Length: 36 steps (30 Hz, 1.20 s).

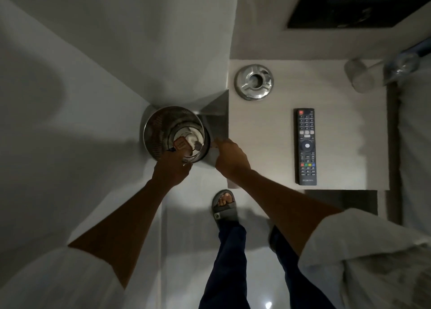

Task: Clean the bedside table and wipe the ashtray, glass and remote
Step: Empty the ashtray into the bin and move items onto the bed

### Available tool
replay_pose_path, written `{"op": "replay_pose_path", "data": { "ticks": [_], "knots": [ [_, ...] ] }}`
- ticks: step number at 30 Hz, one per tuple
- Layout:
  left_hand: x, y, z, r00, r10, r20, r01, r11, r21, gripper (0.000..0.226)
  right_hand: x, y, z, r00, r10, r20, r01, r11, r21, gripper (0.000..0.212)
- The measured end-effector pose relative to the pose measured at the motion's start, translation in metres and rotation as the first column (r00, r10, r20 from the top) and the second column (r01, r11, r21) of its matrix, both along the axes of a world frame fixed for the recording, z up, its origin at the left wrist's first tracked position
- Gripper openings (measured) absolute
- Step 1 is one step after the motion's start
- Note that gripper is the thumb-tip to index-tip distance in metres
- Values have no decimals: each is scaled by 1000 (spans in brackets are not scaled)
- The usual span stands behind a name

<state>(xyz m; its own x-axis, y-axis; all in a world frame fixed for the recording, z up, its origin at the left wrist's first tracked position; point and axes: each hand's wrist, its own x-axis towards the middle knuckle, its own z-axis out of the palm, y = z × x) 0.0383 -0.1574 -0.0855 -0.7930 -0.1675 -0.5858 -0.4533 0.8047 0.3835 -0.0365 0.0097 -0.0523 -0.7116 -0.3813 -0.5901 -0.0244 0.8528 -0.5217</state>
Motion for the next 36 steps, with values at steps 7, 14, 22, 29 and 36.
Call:
{"op": "replay_pose_path", "data": {
  "ticks": [7, 14, 22, 29, 36],
  "knots": [
    [-30, 37, 17, 996, -33, -79, 34, 999, 0, 38, -9, 49, 12, 996, -90, -17, 90, 996, 15, 53],
    [-64, 110, 44, 963, -131, -234, 119, 991, -66, 32, -20, 121, 25, 957, -185, -222, 205, 977, 67, 45],
    [-165, 163, 42, 918, -289, -271, 218, 940, -263, 72, -13, 202, -2, 906, -379, -191, 420, 867, 269, 67],
    [-216, 162, 1, 987, -70, -145, 28, 961, -275, 88, -1, 229, -18, 941, -217, -261, 293, 907, 303, 70],
    [-185, 187, 5, 961, -107, -256, 52, 976, -210, 58, 11, 264, -10, 959, -229, -167, 262, 941, 216, 68]
  ]
}}
